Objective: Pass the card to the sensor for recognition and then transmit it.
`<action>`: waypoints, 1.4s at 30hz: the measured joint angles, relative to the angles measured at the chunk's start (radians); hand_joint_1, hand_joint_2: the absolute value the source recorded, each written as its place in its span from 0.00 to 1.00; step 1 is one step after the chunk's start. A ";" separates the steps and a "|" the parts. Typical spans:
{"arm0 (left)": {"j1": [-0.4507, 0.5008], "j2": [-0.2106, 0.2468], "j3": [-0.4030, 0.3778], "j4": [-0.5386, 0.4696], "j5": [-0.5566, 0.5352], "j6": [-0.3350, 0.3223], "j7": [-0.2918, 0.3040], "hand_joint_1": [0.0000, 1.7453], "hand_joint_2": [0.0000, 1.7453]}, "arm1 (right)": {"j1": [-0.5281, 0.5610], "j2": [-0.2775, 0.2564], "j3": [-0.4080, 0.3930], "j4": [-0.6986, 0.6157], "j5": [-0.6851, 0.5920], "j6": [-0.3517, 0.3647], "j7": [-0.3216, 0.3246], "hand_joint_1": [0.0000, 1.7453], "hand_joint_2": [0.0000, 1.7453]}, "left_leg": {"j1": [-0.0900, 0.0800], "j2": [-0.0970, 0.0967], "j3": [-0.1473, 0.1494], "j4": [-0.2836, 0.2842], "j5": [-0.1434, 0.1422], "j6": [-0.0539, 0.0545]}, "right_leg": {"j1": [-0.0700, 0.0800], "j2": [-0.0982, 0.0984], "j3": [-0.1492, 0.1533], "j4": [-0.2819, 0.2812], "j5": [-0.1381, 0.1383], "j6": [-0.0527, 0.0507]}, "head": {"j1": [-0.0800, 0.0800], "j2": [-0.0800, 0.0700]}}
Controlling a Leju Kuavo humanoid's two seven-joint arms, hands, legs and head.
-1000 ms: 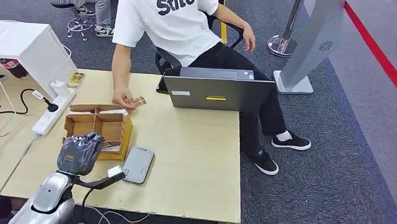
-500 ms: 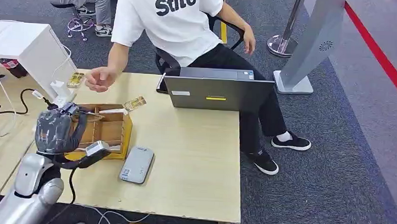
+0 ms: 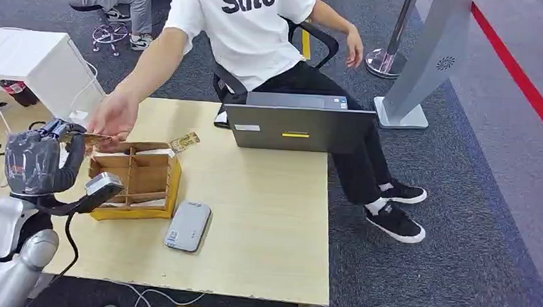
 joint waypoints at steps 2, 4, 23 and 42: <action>0.001 0.000 0.005 0.000 0.000 0.000 0.000 1.00 1.00 | 0.000 0.000 0.000 0.000 0.001 0.000 0.000 0.00 1.00 | 0.000 0.000 0.000 0.000 0.000 0.000 | 0.000 0.000 0.000 0.000 0.000 0.000 | 0.000 0.000; 0.002 0.000 0.008 0.000 0.000 0.000 0.000 1.00 1.00 | 0.000 0.000 0.000 0.000 0.001 0.000 0.000 0.00 1.00 | 0.000 0.000 0.000 0.000 0.000 0.000 | 0.000 0.000 0.000 0.000 0.000 0.000 | 0.000 0.000; 0.012 -0.001 0.010 -0.004 0.001 0.002 0.000 0.00 1.00 | 0.000 0.000 0.000 0.000 0.001 0.001 0.004 0.00 1.00 | 0.000 0.005 -0.001 0.000 -0.002 0.000 | 0.000 0.005 -0.002 0.000 0.000 0.000 | 0.000 0.000; 0.121 -0.183 0.136 -0.178 0.072 0.182 -0.290 0.00 1.00 | 0.004 0.000 -0.001 0.000 -0.002 -0.017 0.010 0.00 1.00 | -0.001 0.003 -0.001 0.000 -0.001 0.000 | -0.001 0.003 -0.001 -0.001 0.000 0.000 | 0.000 0.000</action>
